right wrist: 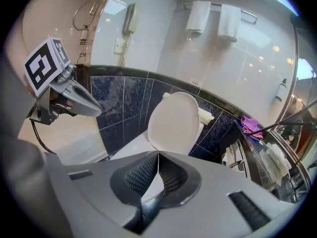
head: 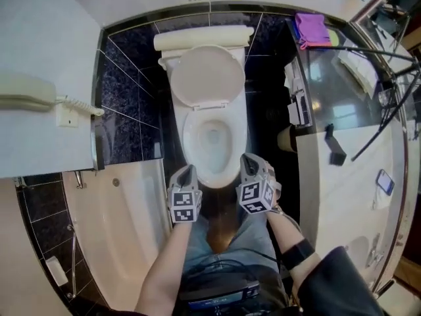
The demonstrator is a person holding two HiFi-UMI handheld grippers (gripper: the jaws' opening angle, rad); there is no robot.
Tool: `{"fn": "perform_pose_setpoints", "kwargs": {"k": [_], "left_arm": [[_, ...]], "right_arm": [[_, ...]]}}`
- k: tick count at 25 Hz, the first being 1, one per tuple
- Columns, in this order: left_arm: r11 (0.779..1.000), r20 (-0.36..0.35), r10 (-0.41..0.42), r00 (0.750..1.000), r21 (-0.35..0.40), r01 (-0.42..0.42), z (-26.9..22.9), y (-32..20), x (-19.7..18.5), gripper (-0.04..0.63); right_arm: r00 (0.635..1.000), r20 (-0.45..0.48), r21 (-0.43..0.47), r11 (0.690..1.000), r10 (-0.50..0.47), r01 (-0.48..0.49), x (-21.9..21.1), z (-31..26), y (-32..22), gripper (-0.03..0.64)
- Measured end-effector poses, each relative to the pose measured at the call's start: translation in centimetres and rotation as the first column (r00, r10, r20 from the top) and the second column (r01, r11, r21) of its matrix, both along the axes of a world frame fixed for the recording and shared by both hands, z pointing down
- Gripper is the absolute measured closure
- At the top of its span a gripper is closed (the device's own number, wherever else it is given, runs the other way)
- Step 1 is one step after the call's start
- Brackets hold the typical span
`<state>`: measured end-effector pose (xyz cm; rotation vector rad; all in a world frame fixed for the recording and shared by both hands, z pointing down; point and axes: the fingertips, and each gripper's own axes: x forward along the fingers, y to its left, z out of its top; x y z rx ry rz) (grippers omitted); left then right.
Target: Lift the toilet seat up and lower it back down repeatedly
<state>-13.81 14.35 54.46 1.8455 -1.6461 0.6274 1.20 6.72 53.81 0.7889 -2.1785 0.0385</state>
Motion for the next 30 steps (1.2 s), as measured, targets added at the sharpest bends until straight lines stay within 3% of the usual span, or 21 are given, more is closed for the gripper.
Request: {"fn": "perform_pose_setpoints", "kwargs": {"k": [5,12,20,30], "left_arm": [[0.993,0.048,-0.001,0.999,0.117,-0.004,-10.0,-1.3,-1.4,0.595],[0.971,0.071,-0.017,0.997,0.241,-0.001,-18.6,-2.1,-2.9,0.595],[0.950,0.053,-0.019,0.998,0.313,0.002,-23.0,-1.2,-2.5,0.595],[0.932,0.035,-0.024,0.999,0.361,0.010,-24.6,-1.3,-2.3,0.595]], "right_arm": [[0.992,0.123,0.010,0.999,0.030,-0.031,-0.7,-7.5,-1.3,0.595],[0.973,0.219,0.058,0.995,0.066,-0.081,0.0,-16.4,-3.7,0.595],[0.961,0.263,0.081,0.991,0.084,-0.108,2.2,-20.5,-3.0,0.595],[0.965,0.250,0.080,0.991,0.084,-0.107,2.6,-20.3,-2.1,0.595]]}}
